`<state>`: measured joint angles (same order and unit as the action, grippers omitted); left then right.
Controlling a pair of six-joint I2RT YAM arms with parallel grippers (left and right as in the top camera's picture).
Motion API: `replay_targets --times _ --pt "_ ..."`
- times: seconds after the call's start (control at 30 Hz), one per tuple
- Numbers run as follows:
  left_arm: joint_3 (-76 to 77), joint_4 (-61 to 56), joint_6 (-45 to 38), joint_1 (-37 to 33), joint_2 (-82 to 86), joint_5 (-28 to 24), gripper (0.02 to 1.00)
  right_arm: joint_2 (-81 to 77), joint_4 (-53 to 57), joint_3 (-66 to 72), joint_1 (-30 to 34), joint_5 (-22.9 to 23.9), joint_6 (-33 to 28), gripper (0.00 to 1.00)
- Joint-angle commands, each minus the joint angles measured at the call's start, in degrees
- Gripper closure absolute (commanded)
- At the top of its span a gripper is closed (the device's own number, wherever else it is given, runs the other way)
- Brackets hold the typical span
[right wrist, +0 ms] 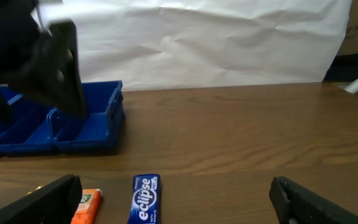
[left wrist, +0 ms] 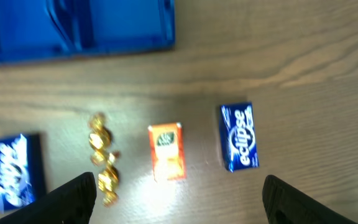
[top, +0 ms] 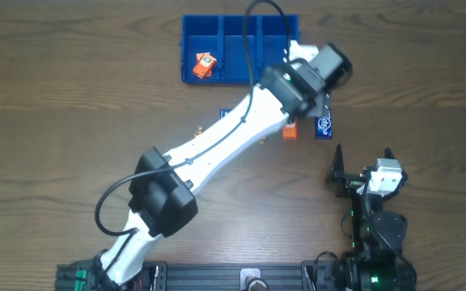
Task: Sort Candies Into Trays
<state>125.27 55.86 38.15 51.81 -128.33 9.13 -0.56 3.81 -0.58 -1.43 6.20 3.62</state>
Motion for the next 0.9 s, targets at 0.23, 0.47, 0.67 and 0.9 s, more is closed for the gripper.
replay_targets --times 0.23,0.47,0.67,0.9 --pt "-4.17 -4.04 7.08 -1.01 -12.0 -3.8 0.169 0.39 0.15 0.13 -0.33 0.15 -0.5 0.001" --pt "-4.17 -6.45 7.08 -1.01 -14.78 -5.79 0.185 0.39 0.15 0.13 -0.33 0.15 -0.5 0.003" --pt "-4.17 -6.86 7.08 -0.87 -15.23 -5.75 0.261 0.39 0.15 0.13 -0.33 0.15 -0.5 0.001" --pt "-4.17 -6.62 7.08 -0.59 -17.03 -5.66 0.45 0.39 0.15 0.13 -0.33 0.15 -0.5 0.003"
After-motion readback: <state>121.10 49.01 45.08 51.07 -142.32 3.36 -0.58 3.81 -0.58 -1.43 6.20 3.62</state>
